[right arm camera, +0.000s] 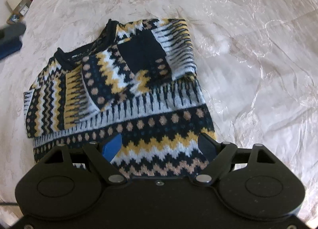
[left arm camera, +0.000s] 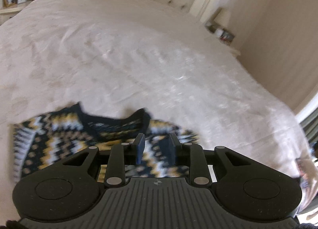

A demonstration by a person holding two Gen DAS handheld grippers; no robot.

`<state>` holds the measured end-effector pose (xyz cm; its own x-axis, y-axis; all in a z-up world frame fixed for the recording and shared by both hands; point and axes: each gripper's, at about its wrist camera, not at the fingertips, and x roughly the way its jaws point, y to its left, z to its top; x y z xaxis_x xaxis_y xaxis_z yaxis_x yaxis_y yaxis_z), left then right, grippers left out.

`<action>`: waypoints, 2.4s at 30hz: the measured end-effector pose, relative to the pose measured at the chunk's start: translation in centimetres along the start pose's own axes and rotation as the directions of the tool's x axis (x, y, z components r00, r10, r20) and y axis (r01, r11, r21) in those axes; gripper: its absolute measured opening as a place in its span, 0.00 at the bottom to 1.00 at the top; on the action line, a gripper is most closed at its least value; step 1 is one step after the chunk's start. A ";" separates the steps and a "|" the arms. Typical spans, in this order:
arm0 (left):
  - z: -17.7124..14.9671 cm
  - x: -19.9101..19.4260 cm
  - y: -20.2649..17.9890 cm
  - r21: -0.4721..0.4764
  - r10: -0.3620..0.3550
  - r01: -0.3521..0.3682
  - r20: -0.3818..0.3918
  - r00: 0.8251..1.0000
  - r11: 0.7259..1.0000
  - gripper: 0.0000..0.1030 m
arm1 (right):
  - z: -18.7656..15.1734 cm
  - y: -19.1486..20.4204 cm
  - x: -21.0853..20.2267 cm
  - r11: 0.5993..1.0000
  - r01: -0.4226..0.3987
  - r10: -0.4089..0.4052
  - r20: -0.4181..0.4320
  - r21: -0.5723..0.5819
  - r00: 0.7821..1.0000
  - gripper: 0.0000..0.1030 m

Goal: Fold small clothes

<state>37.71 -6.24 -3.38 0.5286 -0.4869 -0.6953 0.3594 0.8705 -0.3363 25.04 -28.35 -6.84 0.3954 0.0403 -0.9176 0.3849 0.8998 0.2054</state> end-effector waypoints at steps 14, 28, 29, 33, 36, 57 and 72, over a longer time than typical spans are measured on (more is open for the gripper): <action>-4.6 4.8 14.8 -0.096 0.370 -0.404 -0.255 0.894 0.910 0.25 | 5.3 1.5 2.3 0.982 -0.027 0.053 0.134 -0.184 0.990 0.63; -6.2 7.1 16.9 -0.128 0.320 -0.373 -0.309 0.895 0.919 0.26 | 11.1 1.5 7.7 0.979 -0.006 0.038 0.148 -0.205 0.988 0.64; -6.2 7.0 17.1 -0.136 0.313 -0.367 -0.308 0.898 0.920 0.26 | 11.4 1.5 8.1 0.978 -0.002 0.032 0.142 -0.207 0.989 0.64; -6.2 6.7 17.3 -0.148 0.305 -0.362 -0.307 0.901 0.921 0.26 | 11.8 1.1 9.3 0.981 -0.022 0.045 0.114 -0.192 0.993 0.64; -6.3 6.7 17.4 -0.149 0.311 -0.367 -0.302 0.901 0.918 0.26 | 11.8 1.1 8.9 0.979 -0.042 0.063 0.101 -0.197 0.993 0.52; -3.6 4.2 15.9 -0.119 0.342 -0.369 -0.203 0.918 0.922 0.26 | 9.6 -2.4 1.7 0.996 -0.023 0.039 0.183 -0.089 0.982 0.05; -4.4 6.9 17.1 -0.107 0.342 -0.380 -0.263 0.902 0.919 0.27 | 9.2 -2.3 6.8 0.995 -0.038 0.045 0.074 -0.096 0.996 0.62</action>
<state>44.11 5.54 -16.75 0.3975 -0.1223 -0.9094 0.0473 0.9925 -0.1128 34.48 -34.12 -10.45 0.4727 0.0488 -0.8799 0.2876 0.9353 0.2063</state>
